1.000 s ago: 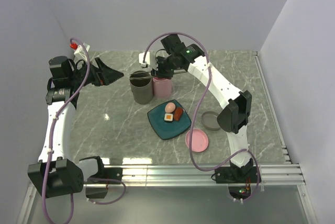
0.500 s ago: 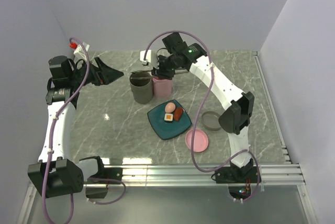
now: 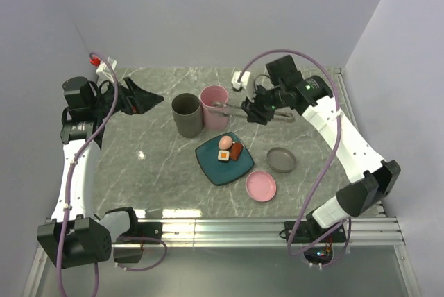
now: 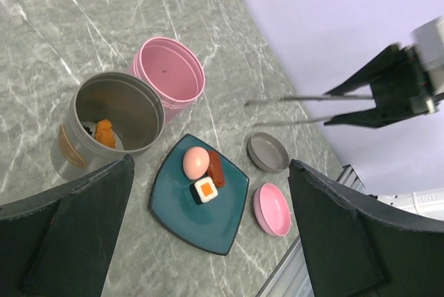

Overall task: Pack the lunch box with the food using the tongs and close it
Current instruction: Pick up the fake food from the plate.

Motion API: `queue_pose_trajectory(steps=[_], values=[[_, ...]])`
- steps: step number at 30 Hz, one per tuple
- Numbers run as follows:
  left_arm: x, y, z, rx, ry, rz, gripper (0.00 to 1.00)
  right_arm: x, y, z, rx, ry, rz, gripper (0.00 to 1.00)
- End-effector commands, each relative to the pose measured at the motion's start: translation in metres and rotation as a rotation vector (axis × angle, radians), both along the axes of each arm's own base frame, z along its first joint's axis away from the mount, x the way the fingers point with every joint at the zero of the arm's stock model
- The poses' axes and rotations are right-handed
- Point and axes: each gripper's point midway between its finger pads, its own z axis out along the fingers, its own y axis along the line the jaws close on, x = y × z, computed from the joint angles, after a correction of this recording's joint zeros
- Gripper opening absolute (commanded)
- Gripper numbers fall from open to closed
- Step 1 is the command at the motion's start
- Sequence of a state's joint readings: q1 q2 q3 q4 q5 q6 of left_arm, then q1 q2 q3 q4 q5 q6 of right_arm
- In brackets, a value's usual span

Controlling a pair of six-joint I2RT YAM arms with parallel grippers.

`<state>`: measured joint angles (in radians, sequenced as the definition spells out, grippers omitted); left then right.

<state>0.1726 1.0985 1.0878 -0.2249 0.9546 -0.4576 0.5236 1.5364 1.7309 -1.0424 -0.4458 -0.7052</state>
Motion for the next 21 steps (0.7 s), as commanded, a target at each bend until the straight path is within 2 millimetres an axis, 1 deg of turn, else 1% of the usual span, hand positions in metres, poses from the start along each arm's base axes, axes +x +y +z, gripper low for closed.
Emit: queue_pose_trajectory(steps=[1,2,3,5,6,11,13,14,16,17,21], values=[[-0.006,-0.002,0.011,0.003,-0.063,-0.013,0.99,-0.017,-0.016,-0.020,-0.014,0.073,-0.046,0.46],[-0.007,-0.002,0.011,0.007,-0.069,-0.012,0.99,-0.020,-0.020,-0.026,-0.023,0.085,-0.045,0.46],[-0.008,-0.001,0.010,0.009,-0.068,-0.012,0.99,-0.030,-0.026,-0.038,-0.043,0.114,-0.037,0.46],[-0.009,-0.002,0.009,0.013,-0.061,-0.015,0.99,-0.037,-0.032,-0.052,-0.076,0.130,-0.019,0.47],[-0.009,-0.002,0.009,0.014,-0.062,-0.015,0.99,-0.041,-0.037,-0.066,-0.105,0.156,-0.023,0.47],[-0.012,-0.002,0.011,0.021,-0.070,-0.018,0.99,-0.051,-0.049,-0.097,-0.152,0.242,-0.040,0.48],[-0.012,-0.001,0.010,0.028,-0.070,-0.016,1.00,-0.052,-0.058,-0.103,-0.175,0.229,-0.028,0.49],[-0.012,-0.002,0.009,0.031,-0.068,-0.019,0.99,-0.054,-0.064,-0.110,-0.194,0.234,-0.021,0.49],[-0.012,-0.002,0.007,0.028,-0.062,-0.025,0.99,-0.054,-0.075,-0.115,-0.234,0.195,0.017,0.50],[-0.012,-0.002,0.007,0.025,-0.059,-0.026,0.99,-0.055,-0.081,-0.122,-0.257,0.188,0.029,0.50],[-0.011,-0.004,0.006,0.011,-0.056,-0.038,0.99,-0.042,-0.093,-0.122,-0.341,0.069,0.133,0.53]])
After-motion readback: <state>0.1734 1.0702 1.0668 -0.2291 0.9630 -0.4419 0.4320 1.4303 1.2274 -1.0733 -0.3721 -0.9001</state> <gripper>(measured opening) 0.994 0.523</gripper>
